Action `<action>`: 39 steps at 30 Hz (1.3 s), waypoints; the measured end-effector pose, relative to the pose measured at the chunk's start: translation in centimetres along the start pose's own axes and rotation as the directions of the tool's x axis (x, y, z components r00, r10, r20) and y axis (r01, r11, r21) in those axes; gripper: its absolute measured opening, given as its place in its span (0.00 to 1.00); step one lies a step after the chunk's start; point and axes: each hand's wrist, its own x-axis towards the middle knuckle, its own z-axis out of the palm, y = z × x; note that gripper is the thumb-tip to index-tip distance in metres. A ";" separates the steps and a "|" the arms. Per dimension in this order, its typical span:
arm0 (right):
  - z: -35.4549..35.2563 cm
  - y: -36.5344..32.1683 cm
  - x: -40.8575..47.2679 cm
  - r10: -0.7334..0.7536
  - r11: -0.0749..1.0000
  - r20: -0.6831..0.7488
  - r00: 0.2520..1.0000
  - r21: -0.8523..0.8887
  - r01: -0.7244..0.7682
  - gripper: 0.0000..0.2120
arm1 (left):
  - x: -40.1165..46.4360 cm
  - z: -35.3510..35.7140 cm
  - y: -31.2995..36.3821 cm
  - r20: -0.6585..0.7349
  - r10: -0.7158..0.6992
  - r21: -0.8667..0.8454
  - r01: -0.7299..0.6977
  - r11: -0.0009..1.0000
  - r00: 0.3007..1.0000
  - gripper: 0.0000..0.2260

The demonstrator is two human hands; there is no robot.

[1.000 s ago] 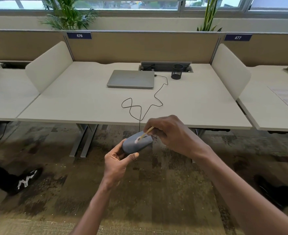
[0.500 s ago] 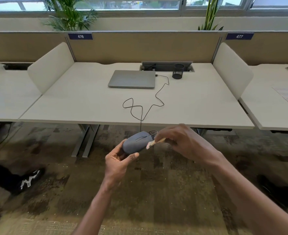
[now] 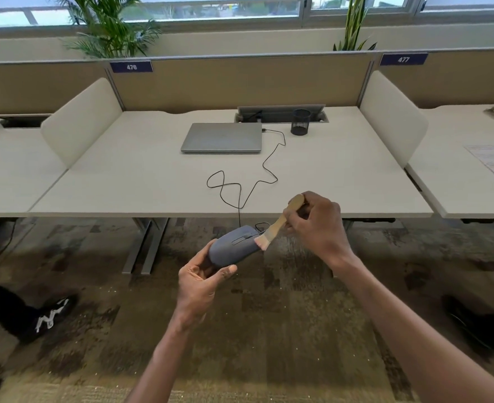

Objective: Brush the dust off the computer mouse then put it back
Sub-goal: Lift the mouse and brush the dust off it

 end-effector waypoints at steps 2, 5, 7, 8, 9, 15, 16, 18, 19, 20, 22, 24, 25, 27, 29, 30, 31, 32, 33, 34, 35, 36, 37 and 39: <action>-0.3 0.5 0.3 -0.001 0.997 -0.034 0.999 -0.079 -0.002 0.02 | -0.1 -0.1 0.0 -0.002 -0.007 -0.002 0.007 1.000 1.000 0.33; -0.6 0.5 0.6 -0.026 0.996 -0.088 0.996 -0.092 0.018 0.03 | -0.1 0.1 0.1 -0.006 -0.013 -0.010 0.013 1.000 1.000 0.36; -0.3 0.2 0.8 -0.050 0.997 -0.109 0.993 -0.072 0.042 0.04 | -0.1 0.4 0.1 -0.009 -0.019 -0.007 0.019 1.000 1.000 0.35; -0.2 0.1 0.9 -0.057 0.997 -0.108 0.993 -0.059 0.051 0.04 | -0.1 0.6 0.2 -0.007 -0.016 -0.008 0.016 1.000 1.000 0.35; 0.0 0.0 1.0 -0.058 0.998 -0.104 0.993 -0.043 0.054 0.04 | -0.1 0.7 0.1 0.000 -0.014 -0.004 0.014 1.000 1.000 0.36; -0.4 1.5 1.0 -0.011 0.987 -0.093 0.996 -0.160 -0.004 0.02 | -0.7 1.0 0.1 -0.021 0.007 0.009 -0.007 1.000 1.000 0.35; -0.7 2.0 0.9 -0.011 0.984 -0.084 0.996 -0.180 -0.004 0.02 | -0.8 1.1 0.2 -0.025 0.006 0.006 -0.006 1.000 1.000 0.35; -1.0 2.9 0.6 -0.032 0.978 -0.082 0.996 -0.210 0.014 0.03 | -0.9 1.3 0.3 -0.042 0.009 -0.004 -0.009 1.000 0.999 0.33; -1.3 3.4 0.4 -0.046 0.973 -0.090 0.995 -0.231 0.024 0.03 | -1.0 1.5 0.3 -0.048 0.014 -0.007 -0.014 1.000 0.999 0.34; -1.5 3.9 0.3 -0.060 0.966 -0.099 0.993 -0.258 0.033 0.04 | -1.1 1.8 0.4 -0.050 0.014 -0.010 -0.014 1.000 0.999 0.36; -2.1 4.8 -0.1 -0.077 0.955 -0.108 0.991 -0.294 0.042 0.04 | -1.2 2.4 0.3 -0.068 0.021 -0.008 -0.021 1.000 0.998 0.35; -3.0 5.7 -0.5 -0.084 0.952 -0.109 0.991 -0.303 0.048 0.04 | -1.2 3.1 0.1 -0.097 0.036 -0.013 -0.038 0.999 0.995 0.33; -3.5 6.1 -0.8 -0.082 0.950 -0.095 0.992 -0.309 0.049 0.04 | -1.2 3.6 0.0 -0.106 0.047 -0.015 -0.049 0.999 0.993 0.33; -4.5 7.1 -1.2 -0.059 0.947 -0.025 0.998 -0.317 0.048 0.04 | -1.3 4.8 -0.2 -0.122 0.067 -0.017 -0.070 0.997 0.990 0.33; -5.5 8.3 -1.7 -0.041 0.955 0.052 0.998 -0.291 0.055 0.03 | -1.5 6.2 -0.3 -0.154 0.090 -0.021 -0.094 0.995 0.984 0.32; -5.9 8.9 -1.8 -0.035 0.960 0.080 0.996 -0.275 0.056 0.03 | -1.6 7.0 -0.4 -0.172 0.104 -0.026 -0.110 0.994 0.980 0.31; -6.5 9.5 -1.9 -0.029 0.963 0.101 0.995 -0.262 0.055 0.03 | -1.6 7.9 -0.5 -0.189 0.114 -0.027 -0.121 0.992 0.975 0.31; -7.0 10.0 -2.0 -0.024 0.965 0.115 0.993 -0.256 0.053 0.03 | -1.7 8.8 -0.6 -0.203 0.121 -0.029 -0.130 0.991 0.972 0.30; -7.5 10.5 -1.9 -0.023 0.965 0.124 0.992 -0.256 0.055 0.03 | -1.7 9.6 -0.8 -0.218 0.130 -0.030 -0.139 0.990 0.967 0.29; -7.9 10.9 -1.9 -0.023 0.964 0.128 0.992 -0.259 0.056 0.03 | -1.7 10.4 -1.0 -0.232 0.135 -0.028 -0.146 0.989 0.963 0.29; -8.4 11.3 -1.7 -0.025 0.964 0.128 0.991 -0.261 0.058 0.03 | -1.7 11.1 -1.2 -0.245 0.137 -0.024 -0.147 0.989 0.960 0.30; -8.8 11.6 -1.5 -0.028 0.964 0.127 0.991 -0.259 0.061 0.03 | -1.6 11.9 -1.5 -0.260 0.136 -0.024 -0.147 0.989 0.956 0.30; -9.2 11.9 -1.3 -0.034 0.964 0.127 0.991 -0.256 0.066 0.03 | -1.5 12.6 -1.7 -0.275 0.136 -0.025 -0.148 0.989 0.952 0.31; -10.0 12.3 -0.8 -0.045 0.964 0.128 0.991 -0.255 0.077 0.03 | -1.2 14.2 -2.1 -0.301 0.136 -0.023 -0.150 0.988 0.944 0.30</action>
